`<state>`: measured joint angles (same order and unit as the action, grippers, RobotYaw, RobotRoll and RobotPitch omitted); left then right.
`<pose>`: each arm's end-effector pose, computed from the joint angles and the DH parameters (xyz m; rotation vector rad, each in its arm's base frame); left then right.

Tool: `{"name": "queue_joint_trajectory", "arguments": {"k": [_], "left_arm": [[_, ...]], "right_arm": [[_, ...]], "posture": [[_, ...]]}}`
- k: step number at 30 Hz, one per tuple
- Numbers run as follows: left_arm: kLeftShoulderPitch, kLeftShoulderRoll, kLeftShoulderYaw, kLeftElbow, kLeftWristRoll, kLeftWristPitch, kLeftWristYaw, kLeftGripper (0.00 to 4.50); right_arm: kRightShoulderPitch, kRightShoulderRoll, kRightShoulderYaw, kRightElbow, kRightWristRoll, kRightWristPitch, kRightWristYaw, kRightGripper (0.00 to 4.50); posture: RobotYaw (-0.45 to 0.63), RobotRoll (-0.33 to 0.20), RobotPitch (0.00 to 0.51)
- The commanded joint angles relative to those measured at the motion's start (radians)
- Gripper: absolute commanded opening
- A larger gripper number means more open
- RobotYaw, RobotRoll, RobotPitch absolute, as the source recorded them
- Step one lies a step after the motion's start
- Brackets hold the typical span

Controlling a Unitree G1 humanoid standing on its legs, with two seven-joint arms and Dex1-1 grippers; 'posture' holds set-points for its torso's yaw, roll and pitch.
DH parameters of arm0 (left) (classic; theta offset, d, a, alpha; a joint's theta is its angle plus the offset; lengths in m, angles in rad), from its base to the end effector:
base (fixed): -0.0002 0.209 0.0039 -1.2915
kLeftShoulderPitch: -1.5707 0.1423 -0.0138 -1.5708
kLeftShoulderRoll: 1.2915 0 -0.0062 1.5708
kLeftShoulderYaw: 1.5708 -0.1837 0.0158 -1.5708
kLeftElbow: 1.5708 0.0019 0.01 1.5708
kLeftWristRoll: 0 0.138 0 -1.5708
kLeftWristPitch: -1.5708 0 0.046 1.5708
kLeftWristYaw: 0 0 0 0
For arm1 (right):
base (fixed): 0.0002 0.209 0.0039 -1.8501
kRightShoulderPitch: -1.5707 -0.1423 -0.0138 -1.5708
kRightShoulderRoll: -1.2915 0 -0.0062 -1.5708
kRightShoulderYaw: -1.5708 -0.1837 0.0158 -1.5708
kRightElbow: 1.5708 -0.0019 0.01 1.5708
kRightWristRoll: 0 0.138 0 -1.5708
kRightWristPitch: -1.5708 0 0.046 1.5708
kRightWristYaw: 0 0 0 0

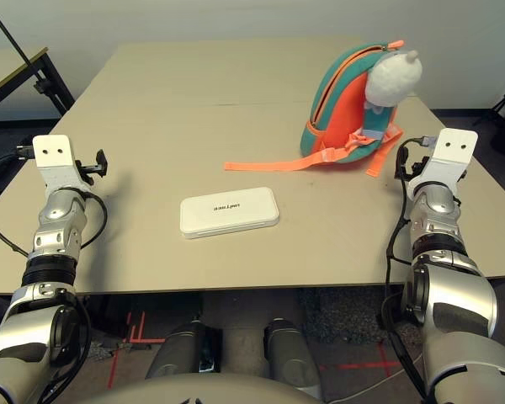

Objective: Put the pencil case into the backpack and zip it.

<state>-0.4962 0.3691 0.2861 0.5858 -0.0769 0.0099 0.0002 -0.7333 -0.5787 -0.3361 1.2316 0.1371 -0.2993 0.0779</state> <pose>0.2850 0.2666 0.0866 0.1286 0.0332 0.3008 0.2875 -0.3265 0.0901 -0.0979 0.0511 -0.4268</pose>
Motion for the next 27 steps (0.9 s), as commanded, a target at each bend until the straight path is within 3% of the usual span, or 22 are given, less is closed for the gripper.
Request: {"name": "queue_joint_trajectory", "arguments": {"k": [1, 8, 14, 22, 27], "left_arm": [[0.009, 0.006, 0.001, -0.009, 0.001, 0.006, 0.007, 4.50], [-0.017, 0.051, 0.013, 0.016, -0.011, -0.005, -0.036, 4.50], [-0.048, 0.124, 0.023, 0.020, -0.081, 0.011, -0.209, 4.50], [-0.107, 0.172, -0.027, -0.032, -0.180, 0.152, -0.517, 4.50], [-0.158, 0.163, -0.026, -0.106, -0.383, 0.440, -0.769, 4.50]], "right_arm": [[-0.006, -0.003, -0.005, 0.014, -0.001, -0.010, 0.005, 4.48], [-0.005, 0.002, -0.004, -0.006, 0.003, -0.017, 0.015, 4.48], [0.075, -0.020, -0.001, -0.107, 0.023, -0.017, 0.142, 4.48], [0.343, -0.078, 0.054, -0.616, 0.108, 0.218, 0.503, 4.48], [0.443, -0.123, 0.144, -0.926, 0.107, 0.373, 0.639, 4.48]], "posture": [[-0.06, 0.000, 0.015], [-0.06, 0.000, 0.001], [-0.09, 0.000, 0.008], [-0.14, 0.000, 0.034], [-0.16, 0.000, 0.036]]}}
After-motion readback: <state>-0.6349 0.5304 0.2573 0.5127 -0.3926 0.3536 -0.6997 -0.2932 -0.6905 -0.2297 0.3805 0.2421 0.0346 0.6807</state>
